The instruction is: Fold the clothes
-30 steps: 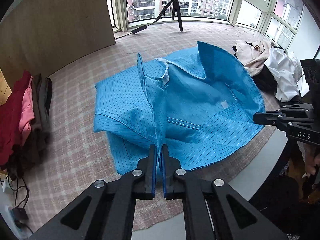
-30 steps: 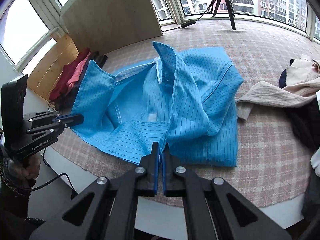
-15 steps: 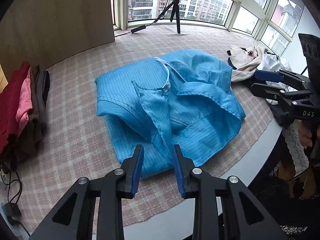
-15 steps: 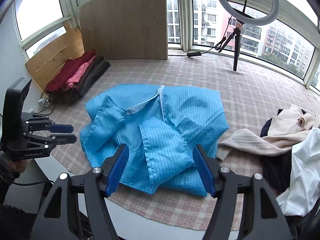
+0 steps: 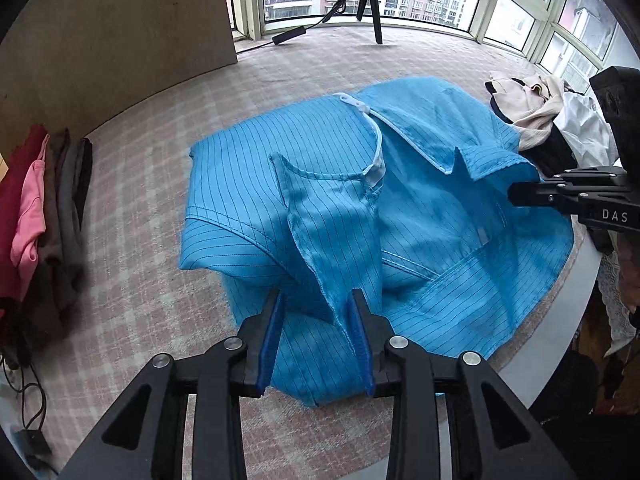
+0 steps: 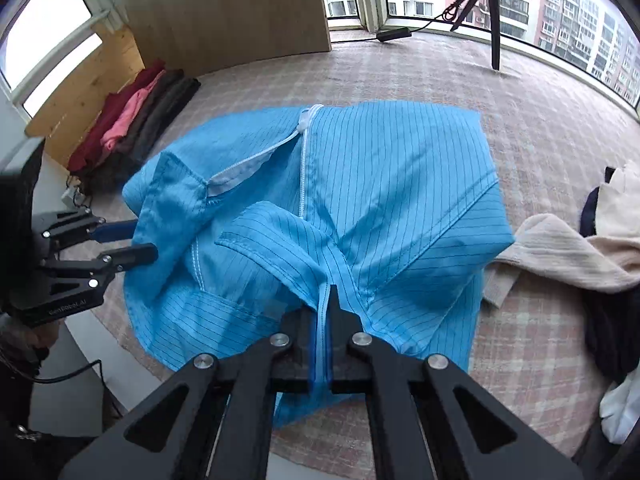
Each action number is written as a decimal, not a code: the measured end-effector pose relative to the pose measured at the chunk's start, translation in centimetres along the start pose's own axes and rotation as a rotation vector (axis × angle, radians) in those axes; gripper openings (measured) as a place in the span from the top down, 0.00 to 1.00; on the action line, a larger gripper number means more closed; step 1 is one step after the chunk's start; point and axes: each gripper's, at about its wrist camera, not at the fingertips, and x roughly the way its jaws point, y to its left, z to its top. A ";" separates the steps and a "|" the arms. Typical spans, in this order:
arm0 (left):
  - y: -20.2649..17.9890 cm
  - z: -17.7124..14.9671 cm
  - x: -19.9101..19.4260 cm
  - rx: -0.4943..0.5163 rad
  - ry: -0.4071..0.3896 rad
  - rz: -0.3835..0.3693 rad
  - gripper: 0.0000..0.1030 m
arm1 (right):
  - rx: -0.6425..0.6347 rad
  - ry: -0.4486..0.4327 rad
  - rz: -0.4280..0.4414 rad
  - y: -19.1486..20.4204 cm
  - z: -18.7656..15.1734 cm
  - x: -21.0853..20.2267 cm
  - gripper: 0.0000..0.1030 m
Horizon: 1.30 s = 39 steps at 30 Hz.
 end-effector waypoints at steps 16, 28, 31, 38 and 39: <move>-7.8 8.9 0.7 0.254 -0.080 -0.299 0.68 | 0.678 -0.064 0.710 -9.2 -6.9 3.4 0.97; -15.4 12.5 7.3 0.500 0.070 -0.236 0.68 | 0.326 -0.063 0.107 -3.6 -7.8 -2.4 0.71; -15.6 12.9 7.5 0.530 0.067 -0.216 0.64 | 0.277 -0.081 0.079 -2.5 -7.0 -2.4 0.62; -12.0 12.2 5.4 0.496 0.048 -0.215 0.64 | 0.345 0.001 0.172 -4.5 -6.3 1.3 0.96; -10.9 11.4 4.2 0.498 0.033 -0.222 0.62 | 0.366 -0.026 0.218 -5.1 -6.5 0.7 0.96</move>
